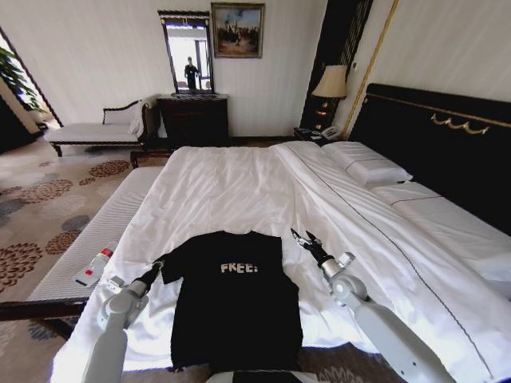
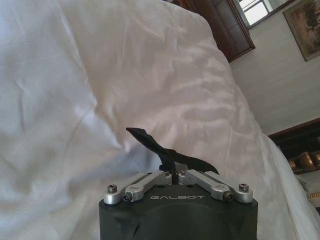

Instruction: Fold the clothes on the bed.

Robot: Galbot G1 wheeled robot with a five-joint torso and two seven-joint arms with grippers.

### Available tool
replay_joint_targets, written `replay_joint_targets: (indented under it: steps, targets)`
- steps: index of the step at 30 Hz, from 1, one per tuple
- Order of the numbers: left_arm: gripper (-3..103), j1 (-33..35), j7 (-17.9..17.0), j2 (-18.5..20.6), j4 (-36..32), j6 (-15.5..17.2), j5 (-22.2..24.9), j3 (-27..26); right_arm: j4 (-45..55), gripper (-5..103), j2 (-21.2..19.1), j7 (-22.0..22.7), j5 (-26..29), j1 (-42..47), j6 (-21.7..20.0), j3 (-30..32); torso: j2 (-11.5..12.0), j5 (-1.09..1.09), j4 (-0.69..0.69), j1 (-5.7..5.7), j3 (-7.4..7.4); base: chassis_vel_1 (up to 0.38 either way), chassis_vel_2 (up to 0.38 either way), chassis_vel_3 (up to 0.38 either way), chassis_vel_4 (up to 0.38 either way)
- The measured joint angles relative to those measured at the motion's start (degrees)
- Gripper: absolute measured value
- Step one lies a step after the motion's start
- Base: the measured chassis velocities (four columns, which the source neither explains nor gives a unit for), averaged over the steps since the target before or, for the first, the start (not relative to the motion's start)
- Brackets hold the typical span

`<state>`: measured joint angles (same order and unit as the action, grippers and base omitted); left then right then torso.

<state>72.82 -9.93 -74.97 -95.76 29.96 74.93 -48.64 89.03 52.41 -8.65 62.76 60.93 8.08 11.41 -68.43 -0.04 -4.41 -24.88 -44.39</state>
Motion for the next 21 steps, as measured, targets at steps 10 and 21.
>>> replay_joint_targets:
  steps: [10, 21]
  targets:
    - [0, 0.81, 0.19, 2.26, -7.10, -0.19, -1.05, 2.76, -0.84, 100, 0.73, -0.10, -0.11, -0.40, -0.03, -0.34, 0.00, 0.01, 0.00, 0.00, 0.00, 0.000, 0.000, 0.000, 0.000]
    - [0, 0.48, 0.76, 2.36, -10.21, -1.96, -10.30, 15.24, -1.44, 100, 0.80, -0.29, -0.53, -0.49, -0.12, -0.68, 0.00, 0.01, 0.00, 0.00, 0.00, 0.000, 0.000, 0.000, 0.000]
